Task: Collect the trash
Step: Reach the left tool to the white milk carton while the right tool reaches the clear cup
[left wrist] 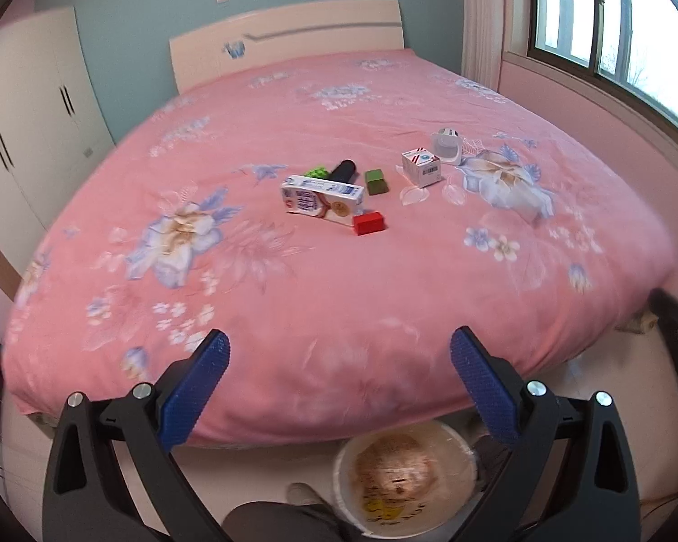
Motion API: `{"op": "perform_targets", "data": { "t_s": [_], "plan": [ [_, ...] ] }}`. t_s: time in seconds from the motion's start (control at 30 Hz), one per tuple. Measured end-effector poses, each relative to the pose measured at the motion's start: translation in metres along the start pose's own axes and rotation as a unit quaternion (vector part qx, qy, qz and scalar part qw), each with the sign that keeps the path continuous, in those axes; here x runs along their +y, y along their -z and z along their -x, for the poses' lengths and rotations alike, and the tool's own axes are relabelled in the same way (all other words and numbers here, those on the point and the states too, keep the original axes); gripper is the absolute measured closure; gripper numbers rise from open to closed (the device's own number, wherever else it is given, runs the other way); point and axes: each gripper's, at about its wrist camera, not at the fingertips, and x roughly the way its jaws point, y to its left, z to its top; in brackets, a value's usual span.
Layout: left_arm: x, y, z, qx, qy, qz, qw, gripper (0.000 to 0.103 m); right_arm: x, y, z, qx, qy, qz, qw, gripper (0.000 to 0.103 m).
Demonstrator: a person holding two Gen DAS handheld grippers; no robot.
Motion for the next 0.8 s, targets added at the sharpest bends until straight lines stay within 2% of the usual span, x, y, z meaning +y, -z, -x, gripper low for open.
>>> {"op": "perform_targets", "data": {
  "t_s": [0.1, 0.3, 0.4, 0.57, 0.7, 0.8],
  "plan": [
    [0.003, -0.026, -0.023, 0.020, 0.009, 0.017, 0.9996, 0.003, -0.012, -0.022, -0.021, 0.012, -0.002, 0.008, 1.000, 0.007],
    [0.013, -0.087, -0.073, 0.048, -0.016, 0.048, 0.9976, 0.004, -0.027, -0.062, -0.069, 0.032, 0.006, 0.052, 0.998, 0.007],
    [0.021, -0.115, -0.104, 0.071, -0.016, 0.076, 0.9944, 0.004, -0.033, -0.078, -0.097, 0.049, -0.009, 0.066, 0.997, 0.007],
    [0.031, -0.153, -0.163, 0.112, -0.031, 0.126, 0.9851, 0.004, -0.041, -0.097, -0.158, 0.090, -0.047, 0.092, 0.991, 0.007],
    [0.037, -0.167, -0.214, 0.155, -0.039, 0.169, 0.9725, 0.004, -0.051, -0.105, -0.206, 0.122, -0.080, 0.085, 0.986, 0.007],
    [0.038, -0.169, -0.243, 0.173, -0.054, 0.190, 0.9649, 0.004, -0.059, -0.107, -0.240, 0.142, -0.100, 0.080, 0.982, 0.007]
  ]
}}
